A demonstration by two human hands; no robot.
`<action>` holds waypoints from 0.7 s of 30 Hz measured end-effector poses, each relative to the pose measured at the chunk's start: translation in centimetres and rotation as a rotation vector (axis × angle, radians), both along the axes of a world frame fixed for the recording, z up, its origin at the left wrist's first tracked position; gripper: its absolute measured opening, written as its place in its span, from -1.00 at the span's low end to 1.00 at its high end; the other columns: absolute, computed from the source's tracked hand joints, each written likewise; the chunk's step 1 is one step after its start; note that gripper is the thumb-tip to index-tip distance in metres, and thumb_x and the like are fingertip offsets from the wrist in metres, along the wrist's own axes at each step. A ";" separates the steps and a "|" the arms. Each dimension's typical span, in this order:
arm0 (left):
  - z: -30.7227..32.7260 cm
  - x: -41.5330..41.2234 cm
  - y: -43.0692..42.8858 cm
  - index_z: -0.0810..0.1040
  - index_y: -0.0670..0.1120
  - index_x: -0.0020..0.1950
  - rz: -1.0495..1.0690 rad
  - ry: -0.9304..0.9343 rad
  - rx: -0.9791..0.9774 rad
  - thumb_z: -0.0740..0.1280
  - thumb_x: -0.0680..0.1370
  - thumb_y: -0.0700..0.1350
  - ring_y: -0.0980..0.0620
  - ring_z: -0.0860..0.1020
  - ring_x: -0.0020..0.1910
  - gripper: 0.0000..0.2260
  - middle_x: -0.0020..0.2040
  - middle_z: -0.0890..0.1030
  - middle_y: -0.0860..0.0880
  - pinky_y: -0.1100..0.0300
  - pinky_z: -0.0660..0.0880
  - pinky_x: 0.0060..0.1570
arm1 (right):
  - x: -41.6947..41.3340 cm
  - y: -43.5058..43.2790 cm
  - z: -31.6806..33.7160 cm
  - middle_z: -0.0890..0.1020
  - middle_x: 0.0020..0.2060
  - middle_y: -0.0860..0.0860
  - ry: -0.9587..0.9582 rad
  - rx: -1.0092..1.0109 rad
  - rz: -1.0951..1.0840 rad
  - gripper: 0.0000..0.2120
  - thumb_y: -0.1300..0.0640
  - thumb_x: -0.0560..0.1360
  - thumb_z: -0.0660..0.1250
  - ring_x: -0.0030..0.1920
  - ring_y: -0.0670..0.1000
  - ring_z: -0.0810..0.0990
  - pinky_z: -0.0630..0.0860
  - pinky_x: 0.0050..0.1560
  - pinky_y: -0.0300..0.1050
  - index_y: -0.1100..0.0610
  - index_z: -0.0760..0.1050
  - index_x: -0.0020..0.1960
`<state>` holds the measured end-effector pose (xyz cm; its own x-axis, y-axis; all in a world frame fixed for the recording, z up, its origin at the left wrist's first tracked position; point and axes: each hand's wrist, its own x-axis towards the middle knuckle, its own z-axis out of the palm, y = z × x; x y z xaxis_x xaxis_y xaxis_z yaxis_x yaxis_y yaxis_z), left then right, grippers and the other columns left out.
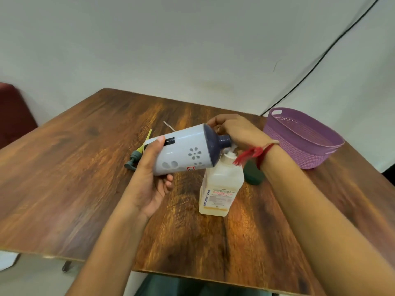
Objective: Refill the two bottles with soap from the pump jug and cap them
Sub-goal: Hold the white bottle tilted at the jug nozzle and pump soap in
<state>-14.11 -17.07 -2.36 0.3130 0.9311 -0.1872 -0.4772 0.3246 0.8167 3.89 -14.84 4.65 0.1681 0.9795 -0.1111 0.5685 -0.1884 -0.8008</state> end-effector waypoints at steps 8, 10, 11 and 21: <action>0.7 -0.2 -0.3 0.55 -0.02 -0.04 0.002 0.012 0.025 0.33 0.33 0.18 0.16 0.37 -0.52 -0.66 -0.31 0.53 -0.03 0.40 0.36 -0.59 | 0.0 -0.1 1.5 0.53 0.12 0.05 -0.221 -0.010 0.042 -0.73 0.25 0.61 0.10 0.01 -0.04 0.45 0.38 -0.12 -0.29 0.11 0.56 -0.09; 0.7 -0.2 -0.3 0.55 -0.03 -0.04 0.008 0.009 0.021 0.34 0.33 0.18 0.16 0.38 -0.53 -0.65 -0.32 0.53 -0.02 0.40 0.37 -0.59 | -0.1 0.0 1.7 0.54 0.17 0.10 -0.228 -0.063 0.053 -0.76 0.24 0.61 0.12 0.06 0.05 0.51 0.46 -0.02 -0.19 0.18 0.55 0.12; 0.7 -0.1 -0.3 0.55 -0.03 -0.05 0.014 0.008 0.016 0.34 0.33 0.18 0.16 0.38 -0.53 -0.66 -0.33 0.53 -0.02 0.40 0.37 -0.59 | -0.2 0.1 1.5 0.55 0.17 0.13 -0.198 -0.070 0.051 -0.75 0.25 0.61 0.12 0.07 0.09 0.54 0.50 0.01 -0.13 0.19 0.53 0.15; 1.2 0.0 -0.5 0.54 -0.04 -0.01 0.010 -0.004 0.031 0.35 0.32 0.16 0.16 0.38 -0.51 -0.64 -0.32 0.54 -0.03 0.39 0.37 -0.59 | 0.2 0.0 1.1 0.55 0.04 0.04 -0.094 -0.023 0.024 -0.79 0.28 0.59 0.11 -0.03 -0.02 0.49 0.43 -0.18 -0.28 0.15 0.53 0.02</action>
<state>-14.13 -17.55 -1.20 0.3047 0.9394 -0.1572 -0.4834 0.2947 0.8243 4.11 -14.80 5.75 0.1551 0.9808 -0.1186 0.6456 -0.1915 -0.7393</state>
